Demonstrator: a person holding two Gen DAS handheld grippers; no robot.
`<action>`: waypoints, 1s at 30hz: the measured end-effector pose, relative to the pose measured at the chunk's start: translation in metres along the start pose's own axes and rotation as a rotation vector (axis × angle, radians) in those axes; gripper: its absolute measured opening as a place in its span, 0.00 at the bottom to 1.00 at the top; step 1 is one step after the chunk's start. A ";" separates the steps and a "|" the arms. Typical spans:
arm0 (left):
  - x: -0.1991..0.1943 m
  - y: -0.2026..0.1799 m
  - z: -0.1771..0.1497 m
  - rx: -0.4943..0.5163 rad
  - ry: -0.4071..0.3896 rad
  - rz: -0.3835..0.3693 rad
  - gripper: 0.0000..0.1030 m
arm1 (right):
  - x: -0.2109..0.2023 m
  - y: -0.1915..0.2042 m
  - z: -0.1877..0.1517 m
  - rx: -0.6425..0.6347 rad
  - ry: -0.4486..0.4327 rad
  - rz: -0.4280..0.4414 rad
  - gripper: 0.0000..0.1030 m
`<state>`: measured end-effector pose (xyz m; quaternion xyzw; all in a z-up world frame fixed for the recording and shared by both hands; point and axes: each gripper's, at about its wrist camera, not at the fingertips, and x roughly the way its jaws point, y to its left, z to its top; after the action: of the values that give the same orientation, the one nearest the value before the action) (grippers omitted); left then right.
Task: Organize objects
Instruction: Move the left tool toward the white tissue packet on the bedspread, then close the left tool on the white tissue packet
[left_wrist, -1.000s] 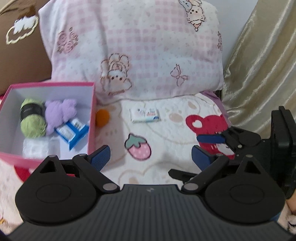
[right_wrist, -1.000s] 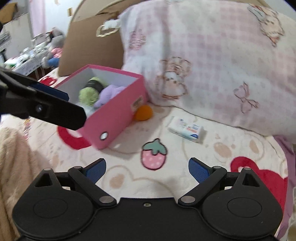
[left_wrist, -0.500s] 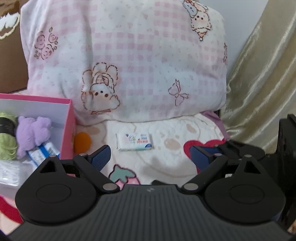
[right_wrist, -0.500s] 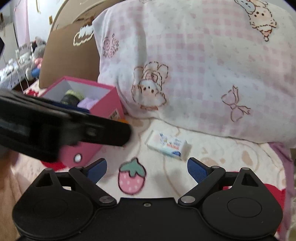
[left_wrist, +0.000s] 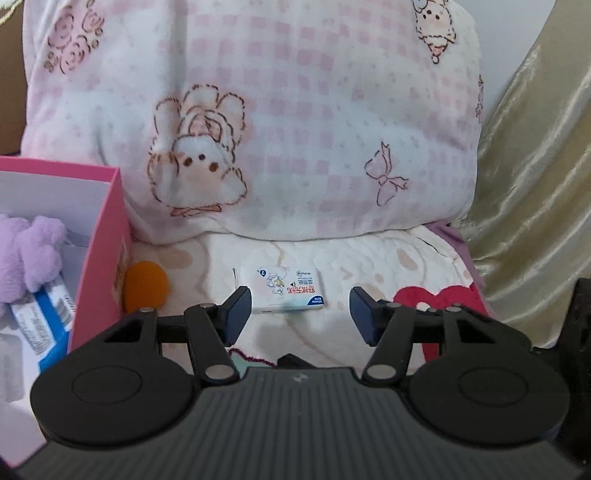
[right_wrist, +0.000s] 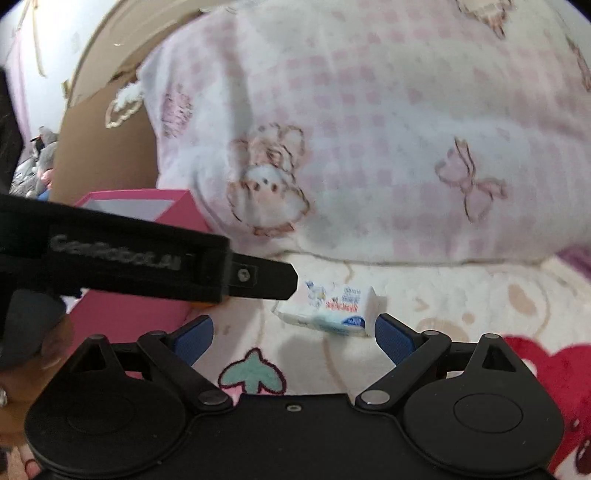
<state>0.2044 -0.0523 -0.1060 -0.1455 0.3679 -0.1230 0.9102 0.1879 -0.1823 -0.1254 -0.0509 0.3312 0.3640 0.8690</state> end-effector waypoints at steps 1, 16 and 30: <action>0.003 0.001 -0.001 0.006 0.002 0.001 0.55 | 0.006 0.001 -0.001 -0.017 0.004 -0.014 0.93; 0.042 0.021 -0.021 0.011 -0.040 0.045 0.41 | 0.064 -0.013 -0.017 -0.091 0.031 -0.064 0.89; 0.063 0.032 -0.027 -0.088 -0.042 0.016 0.36 | 0.073 -0.006 -0.017 -0.149 0.061 -0.066 0.83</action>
<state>0.2331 -0.0485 -0.1759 -0.1851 0.3550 -0.0965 0.9113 0.2207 -0.1487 -0.1840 -0.1373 0.3275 0.3570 0.8640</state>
